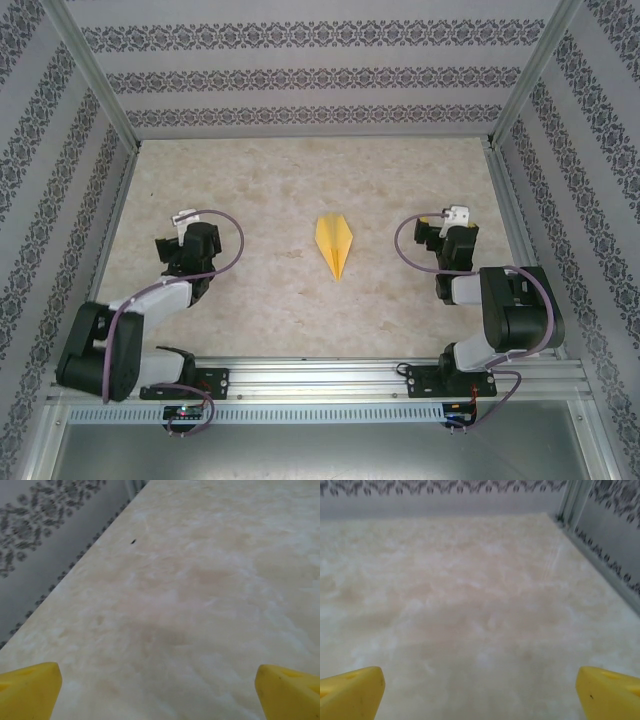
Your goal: Fold a paper plane with a square sheet of paper (pick it up from the middle)
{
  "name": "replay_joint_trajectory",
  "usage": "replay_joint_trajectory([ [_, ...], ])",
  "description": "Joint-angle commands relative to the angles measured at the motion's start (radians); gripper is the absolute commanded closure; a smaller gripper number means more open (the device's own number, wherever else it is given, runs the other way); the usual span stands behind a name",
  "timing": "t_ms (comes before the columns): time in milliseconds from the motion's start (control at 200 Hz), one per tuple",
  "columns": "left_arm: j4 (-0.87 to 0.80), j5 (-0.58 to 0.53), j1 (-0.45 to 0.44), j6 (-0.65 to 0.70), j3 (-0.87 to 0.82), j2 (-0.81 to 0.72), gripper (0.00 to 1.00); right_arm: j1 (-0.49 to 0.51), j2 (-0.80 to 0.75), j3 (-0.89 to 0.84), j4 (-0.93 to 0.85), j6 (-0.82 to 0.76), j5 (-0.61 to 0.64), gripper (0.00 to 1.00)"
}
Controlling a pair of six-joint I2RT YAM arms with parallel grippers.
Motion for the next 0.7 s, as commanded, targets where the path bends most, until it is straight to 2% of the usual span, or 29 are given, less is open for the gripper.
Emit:
replay_joint_trajectory([
  [0,0.332,0.098,0.016,0.148,-0.004,0.09,0.0,0.011,-0.025,0.038,0.025,0.023,0.061,0.02],
  [85,0.43,0.152,0.038,0.18,-0.006,0.148,0.0,0.01,-0.018,0.038,0.045,0.017,0.039,0.02],
  [145,0.489,0.239,0.072,0.171,-0.016,0.198,0.0,0.01,-0.026,0.041,0.022,0.015,0.037,0.02],
  [190,0.428,0.305,0.079,0.178,0.006,0.194,0.0,0.011,-0.025,0.04,0.03,0.016,0.034,0.02],
  [265,0.484,0.406,0.105,0.184,-0.029,0.2,0.0,0.01,-0.025,0.041,0.028,0.016,0.033,0.02],
  [300,0.631,0.437,0.109,0.2,-0.084,0.241,0.0,0.01,-0.025,0.04,0.026,0.014,0.033,0.02],
  [330,0.75,0.414,0.108,0.204,-0.115,0.273,0.0,0.011,-0.023,0.04,0.031,0.014,0.034,0.02],
  [385,0.567,0.392,0.13,0.143,-0.075,0.215,0.0,0.011,-0.024,0.041,0.028,0.016,0.033,0.02],
  [435,0.637,0.377,0.121,0.169,-0.073,0.254,0.0,0.011,-0.024,0.041,0.029,0.016,0.033,0.02],
  [485,0.557,0.381,0.119,0.159,-0.057,0.23,0.0,0.011,-0.025,0.041,0.029,0.015,0.034,0.02],
  [530,0.612,0.384,0.118,0.171,-0.07,0.244,0.0,0.011,-0.024,0.041,0.029,0.016,0.034,0.02],
  [575,0.563,0.407,0.118,0.174,-0.054,0.234,0.0,0.011,-0.025,0.041,0.029,0.016,0.033,0.02],
  [694,0.57,0.427,0.118,0.184,-0.055,0.236,0.0,0.011,-0.024,0.041,0.029,0.015,0.034,0.02],
])
